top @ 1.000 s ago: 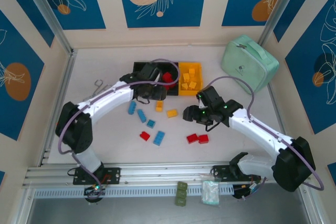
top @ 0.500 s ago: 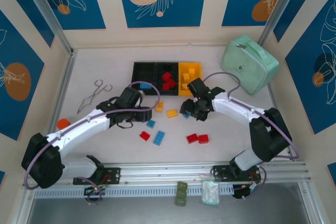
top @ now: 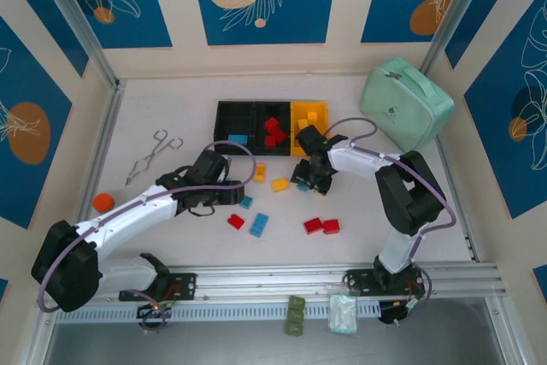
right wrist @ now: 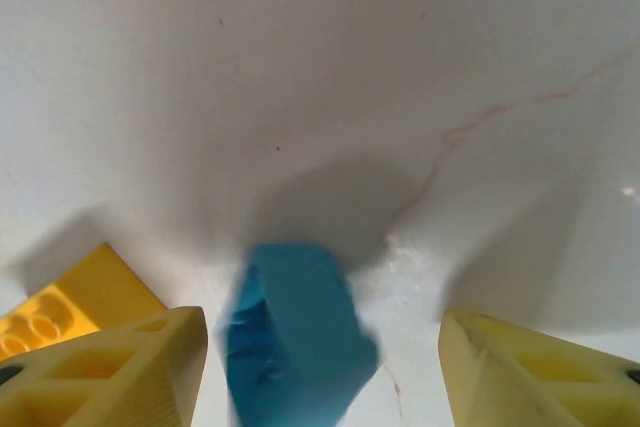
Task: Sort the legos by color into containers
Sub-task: Pick up the lego from the center of the table, then place the lego in the container.
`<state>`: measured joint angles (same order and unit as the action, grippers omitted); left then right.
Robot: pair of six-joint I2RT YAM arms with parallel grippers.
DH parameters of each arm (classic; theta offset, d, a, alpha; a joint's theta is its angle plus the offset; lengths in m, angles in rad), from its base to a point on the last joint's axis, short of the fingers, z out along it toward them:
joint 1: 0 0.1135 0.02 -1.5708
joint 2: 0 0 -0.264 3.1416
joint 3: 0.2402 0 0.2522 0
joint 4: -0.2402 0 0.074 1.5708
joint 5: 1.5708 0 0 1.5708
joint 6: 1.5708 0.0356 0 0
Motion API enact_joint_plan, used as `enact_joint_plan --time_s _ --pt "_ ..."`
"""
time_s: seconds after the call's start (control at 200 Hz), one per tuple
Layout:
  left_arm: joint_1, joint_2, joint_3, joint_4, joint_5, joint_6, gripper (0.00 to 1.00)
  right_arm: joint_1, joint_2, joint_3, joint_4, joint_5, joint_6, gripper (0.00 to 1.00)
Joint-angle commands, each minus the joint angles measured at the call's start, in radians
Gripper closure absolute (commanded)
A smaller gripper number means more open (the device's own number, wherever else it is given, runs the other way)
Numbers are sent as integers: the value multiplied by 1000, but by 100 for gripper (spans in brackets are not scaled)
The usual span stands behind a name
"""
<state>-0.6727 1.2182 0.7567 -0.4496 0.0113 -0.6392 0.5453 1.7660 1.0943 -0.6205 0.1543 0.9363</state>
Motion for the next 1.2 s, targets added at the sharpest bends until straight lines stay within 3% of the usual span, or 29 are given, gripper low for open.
enact_joint_plan --time_s 0.0,0.345,0.48,0.795,1.196 --pt "-8 -17 -24 18 10 -20 42 -4 21 30 4 7 23 39" --pt "-8 -22 -48 25 12 -36 42 9 14 32 2 14 -10 72" --pt "-8 -30 -53 32 11 -46 42 29 -22 40 -22 33 -27 81" --pt "-7 -168 -155 -45 -85 -198 42 90 -43 200 -85 27 -94 82" --pt "-1 -406 -278 -191 -136 -332 42 162 210 630 -154 -36 -189 80"
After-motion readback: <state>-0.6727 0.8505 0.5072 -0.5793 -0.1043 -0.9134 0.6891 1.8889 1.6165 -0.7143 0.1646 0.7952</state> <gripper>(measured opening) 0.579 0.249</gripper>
